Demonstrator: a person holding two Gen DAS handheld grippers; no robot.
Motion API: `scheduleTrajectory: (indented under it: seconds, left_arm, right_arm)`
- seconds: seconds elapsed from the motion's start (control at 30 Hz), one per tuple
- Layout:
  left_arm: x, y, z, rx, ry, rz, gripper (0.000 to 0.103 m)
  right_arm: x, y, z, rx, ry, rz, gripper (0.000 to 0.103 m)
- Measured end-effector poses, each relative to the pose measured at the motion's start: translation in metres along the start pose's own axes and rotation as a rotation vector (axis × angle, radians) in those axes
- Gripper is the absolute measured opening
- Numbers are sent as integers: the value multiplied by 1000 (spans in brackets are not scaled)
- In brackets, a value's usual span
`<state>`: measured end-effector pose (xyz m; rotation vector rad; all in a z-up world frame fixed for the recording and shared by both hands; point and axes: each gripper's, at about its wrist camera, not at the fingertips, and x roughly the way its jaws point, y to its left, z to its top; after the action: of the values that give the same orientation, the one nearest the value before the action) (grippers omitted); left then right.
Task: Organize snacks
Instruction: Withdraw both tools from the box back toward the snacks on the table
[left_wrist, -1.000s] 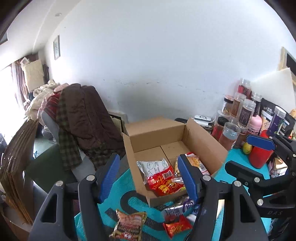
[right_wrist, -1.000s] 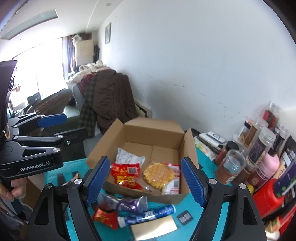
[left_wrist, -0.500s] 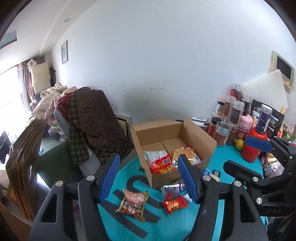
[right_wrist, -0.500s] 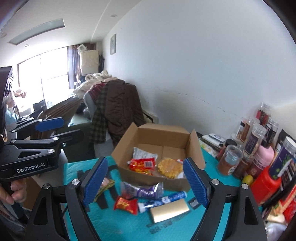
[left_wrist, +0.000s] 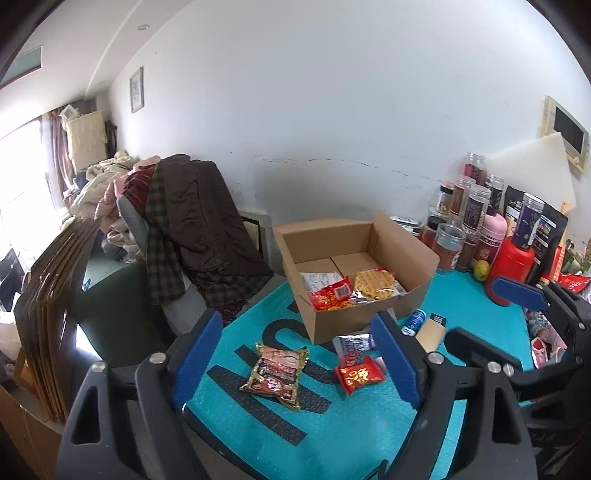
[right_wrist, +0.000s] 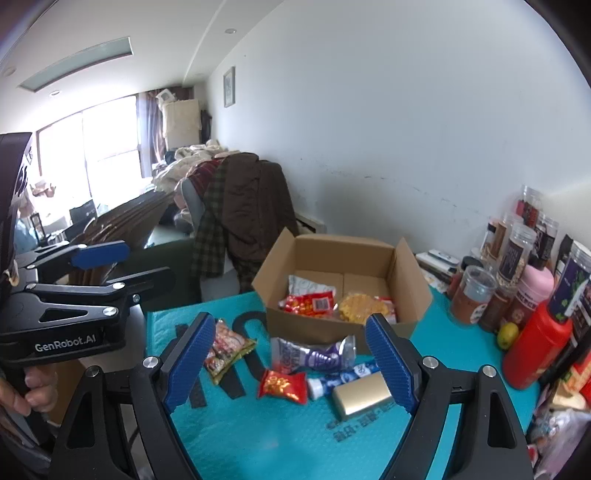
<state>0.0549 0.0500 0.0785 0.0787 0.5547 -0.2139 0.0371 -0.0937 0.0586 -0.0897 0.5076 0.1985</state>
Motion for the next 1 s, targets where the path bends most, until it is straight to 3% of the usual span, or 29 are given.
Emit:
scheduleTrajectory:
  seconds: [0.2,1.0]
  left_arm:
    - [12,12,-7,-17,34,-8,84]
    - [84,36,-54,-24,194,-66,84]
  right_arm:
    - [11,7,-7,-2,21,-10,91]
    - [91,15,-61,87,183,80,91]
